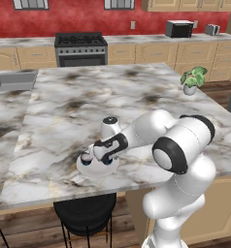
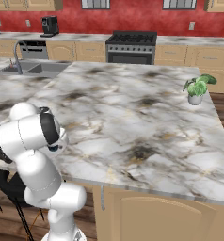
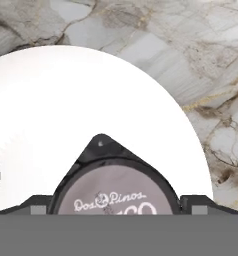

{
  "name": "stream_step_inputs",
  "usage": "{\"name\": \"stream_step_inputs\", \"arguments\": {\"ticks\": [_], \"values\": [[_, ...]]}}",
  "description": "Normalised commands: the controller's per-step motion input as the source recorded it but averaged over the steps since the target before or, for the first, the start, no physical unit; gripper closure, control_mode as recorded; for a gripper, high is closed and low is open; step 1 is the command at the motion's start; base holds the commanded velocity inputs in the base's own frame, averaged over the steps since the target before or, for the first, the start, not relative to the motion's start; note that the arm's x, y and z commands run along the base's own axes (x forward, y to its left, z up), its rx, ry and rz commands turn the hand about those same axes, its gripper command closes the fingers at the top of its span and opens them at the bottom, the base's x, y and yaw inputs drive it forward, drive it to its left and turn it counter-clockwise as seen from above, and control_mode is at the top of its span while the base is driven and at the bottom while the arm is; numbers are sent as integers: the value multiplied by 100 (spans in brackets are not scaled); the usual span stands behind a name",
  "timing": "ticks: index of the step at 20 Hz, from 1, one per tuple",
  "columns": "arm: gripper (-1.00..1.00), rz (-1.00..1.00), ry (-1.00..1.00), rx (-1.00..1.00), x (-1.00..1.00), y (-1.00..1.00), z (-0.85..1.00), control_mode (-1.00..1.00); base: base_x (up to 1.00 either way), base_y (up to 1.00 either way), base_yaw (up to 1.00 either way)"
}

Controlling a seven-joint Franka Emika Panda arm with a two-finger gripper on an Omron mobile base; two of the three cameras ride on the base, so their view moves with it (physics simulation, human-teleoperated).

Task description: Place two yogurt containers on each plate.

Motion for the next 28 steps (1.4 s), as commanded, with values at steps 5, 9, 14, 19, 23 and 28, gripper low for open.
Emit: {"name": "stream_step_inputs", "arguments": {"ticks": [5,9,14,19,23,28], "values": [[-100,0,0,0,-2,-3,73,-100,0,0,0],[-100,0,2,0,-22,-21,85,-100,0,0,0],[-100,2,1,0,-29,-72,66,-100,0,0,0],[-100,1,0,0,-18,-82,38,-100,0,0,0],[-100,0,0,0,-24,-77,32,-100,0,0,0],[-100,0,0,0,-24,-70,40,-100,0,0,0]]}}
